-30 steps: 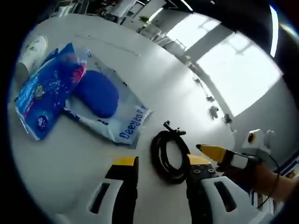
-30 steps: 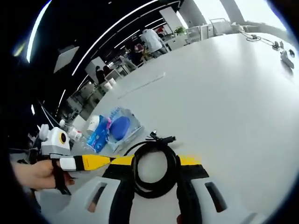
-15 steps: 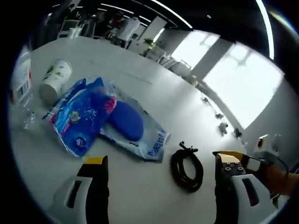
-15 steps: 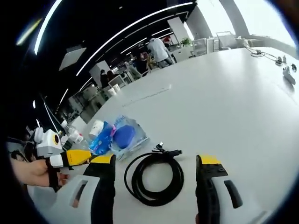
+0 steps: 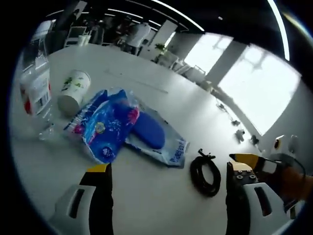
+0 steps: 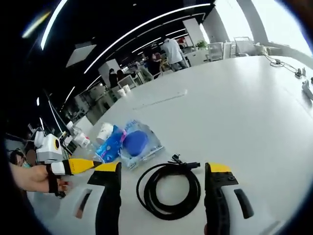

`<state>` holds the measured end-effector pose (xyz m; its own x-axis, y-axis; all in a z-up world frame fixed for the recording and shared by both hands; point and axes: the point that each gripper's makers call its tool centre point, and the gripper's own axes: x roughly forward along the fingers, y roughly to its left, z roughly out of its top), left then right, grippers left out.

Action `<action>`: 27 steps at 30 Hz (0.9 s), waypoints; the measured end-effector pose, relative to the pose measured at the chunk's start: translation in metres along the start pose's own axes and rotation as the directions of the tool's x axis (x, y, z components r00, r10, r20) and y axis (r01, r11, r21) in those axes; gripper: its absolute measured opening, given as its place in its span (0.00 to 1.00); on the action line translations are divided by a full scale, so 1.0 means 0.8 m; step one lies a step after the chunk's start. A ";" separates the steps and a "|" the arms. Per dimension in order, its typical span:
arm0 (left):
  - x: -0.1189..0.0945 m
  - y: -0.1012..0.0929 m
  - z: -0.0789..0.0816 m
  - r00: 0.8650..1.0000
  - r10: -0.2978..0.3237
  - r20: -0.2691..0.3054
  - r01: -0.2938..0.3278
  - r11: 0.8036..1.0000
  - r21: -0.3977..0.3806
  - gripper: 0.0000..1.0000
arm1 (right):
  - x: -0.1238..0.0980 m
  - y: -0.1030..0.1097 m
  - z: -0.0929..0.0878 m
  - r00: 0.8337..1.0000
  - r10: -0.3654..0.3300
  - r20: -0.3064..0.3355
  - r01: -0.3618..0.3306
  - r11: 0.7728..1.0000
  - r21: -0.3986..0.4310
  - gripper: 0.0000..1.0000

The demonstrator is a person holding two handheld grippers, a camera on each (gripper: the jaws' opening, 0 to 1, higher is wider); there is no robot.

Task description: Arrange the tabletop items into an orderly group along one side of the table until the central work area is clear of visible clutter.

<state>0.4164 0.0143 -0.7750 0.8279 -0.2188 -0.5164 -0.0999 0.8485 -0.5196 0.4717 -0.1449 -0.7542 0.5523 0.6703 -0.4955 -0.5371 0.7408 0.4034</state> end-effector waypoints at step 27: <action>-0.030 0.064 0.016 0.990 0.127 0.059 -0.120 0.987 -0.107 0.90 | 0.062 0.049 0.022 0.992 0.113 -0.064 -0.118 0.989 -0.087 0.63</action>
<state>0.3982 0.0688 -0.7806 0.8397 -0.0807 -0.5370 -0.2567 0.8124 -0.5235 0.4891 -0.0820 -0.7493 0.4467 0.7454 -0.4948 -0.6522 0.6499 0.3903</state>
